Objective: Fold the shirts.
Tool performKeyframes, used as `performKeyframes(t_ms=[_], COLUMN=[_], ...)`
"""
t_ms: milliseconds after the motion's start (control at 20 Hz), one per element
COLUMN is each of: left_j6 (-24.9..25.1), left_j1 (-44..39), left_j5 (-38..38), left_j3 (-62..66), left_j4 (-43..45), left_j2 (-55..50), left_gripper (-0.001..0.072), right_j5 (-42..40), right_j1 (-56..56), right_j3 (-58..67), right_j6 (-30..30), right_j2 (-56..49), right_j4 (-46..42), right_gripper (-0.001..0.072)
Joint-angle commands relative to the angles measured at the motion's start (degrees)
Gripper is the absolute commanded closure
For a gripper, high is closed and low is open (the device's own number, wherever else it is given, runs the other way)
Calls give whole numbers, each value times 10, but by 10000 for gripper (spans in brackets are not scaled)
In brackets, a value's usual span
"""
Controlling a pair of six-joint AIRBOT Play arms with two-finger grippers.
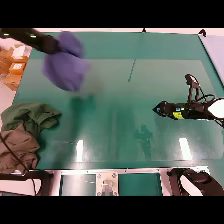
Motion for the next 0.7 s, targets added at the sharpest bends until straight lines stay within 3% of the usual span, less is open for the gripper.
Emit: performKeyframes(t_ms=[0, 200, 250, 300, 350, 450, 650], left_j6=[-37, -38, -38, -53, -80, -94, -99], left_j1=[-114, -218, -234, -245, -245, -223, -110], left_j5=[-37, 69, 86, 96, 92, 70, -50], left_j3=[-29, -164, -189, -207, -211, -203, -162], left_j4=[-73, -73, -74, -78, -87, -100, -97], left_j2=[10, -10, -20, -33, -43, -42, -11], left_gripper=[681, 680, 604, 236, 13, 7, 7], right_j5=[10, 36, 42, 44, 45, 45, 45], right_j1=[0, 0, 0, 0, -5, -39, -134], right_j3=[0, 0, 0, 0, 0, 0, 0], right_j6=[0, 0, 1, 1, 1, 0, -71], right_j2=[0, 0, 0, 0, 0, -2, -44], right_j4=[2, 9, 9, 9, 11, 32, 116], right_gripper=[219, 219, 219, 220, 221, 221, 221])
